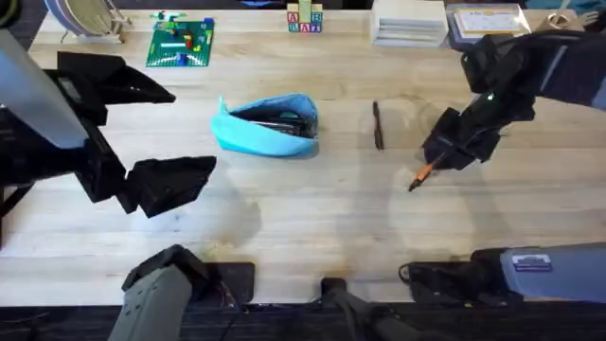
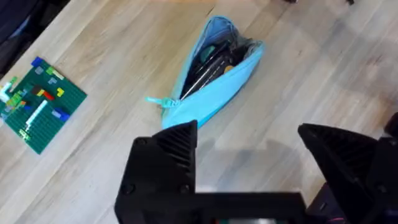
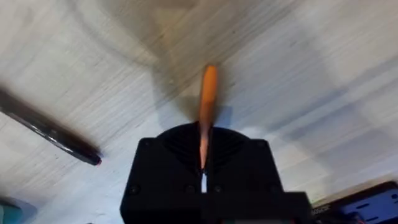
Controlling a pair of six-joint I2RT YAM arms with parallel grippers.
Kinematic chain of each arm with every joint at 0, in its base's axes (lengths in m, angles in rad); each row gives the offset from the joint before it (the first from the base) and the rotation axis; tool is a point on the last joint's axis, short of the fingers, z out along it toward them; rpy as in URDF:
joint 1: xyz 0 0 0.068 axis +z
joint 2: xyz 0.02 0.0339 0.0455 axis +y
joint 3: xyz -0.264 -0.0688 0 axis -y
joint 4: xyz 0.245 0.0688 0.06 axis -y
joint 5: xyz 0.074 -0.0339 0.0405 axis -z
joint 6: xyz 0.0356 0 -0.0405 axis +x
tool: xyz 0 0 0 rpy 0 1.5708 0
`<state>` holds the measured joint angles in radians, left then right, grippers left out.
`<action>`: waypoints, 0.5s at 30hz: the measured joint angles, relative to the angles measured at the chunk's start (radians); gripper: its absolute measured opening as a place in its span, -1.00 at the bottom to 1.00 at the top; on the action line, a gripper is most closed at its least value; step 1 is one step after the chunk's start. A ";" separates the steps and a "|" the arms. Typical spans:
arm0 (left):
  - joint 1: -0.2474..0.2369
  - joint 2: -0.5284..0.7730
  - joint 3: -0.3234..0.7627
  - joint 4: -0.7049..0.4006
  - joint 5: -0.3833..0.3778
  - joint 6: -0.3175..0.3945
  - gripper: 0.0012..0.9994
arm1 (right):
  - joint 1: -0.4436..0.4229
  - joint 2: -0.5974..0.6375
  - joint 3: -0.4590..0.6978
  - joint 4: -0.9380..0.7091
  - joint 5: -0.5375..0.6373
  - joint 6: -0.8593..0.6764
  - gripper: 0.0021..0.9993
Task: Unzip the bag, pick up the pens from the table one at a time and place them inside, then zip the bag closed.
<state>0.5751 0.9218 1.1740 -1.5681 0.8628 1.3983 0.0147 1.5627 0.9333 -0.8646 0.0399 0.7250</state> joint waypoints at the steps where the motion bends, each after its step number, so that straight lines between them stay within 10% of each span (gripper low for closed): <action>1: 0.000 0.000 0.000 0.000 0.000 0.000 0.99 | 0.000 0.000 0.000 0.001 0.000 0.000 -0.94; 15: 0.000 0.000 0.000 0.000 0.000 0.000 0.99 | 0.000 -0.110 0.083 -0.011 0.000 -0.115 -0.94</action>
<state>0.5751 0.9218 1.1740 -1.5681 0.8631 1.3983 0.0147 1.4529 1.0167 -0.8754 0.0402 0.6095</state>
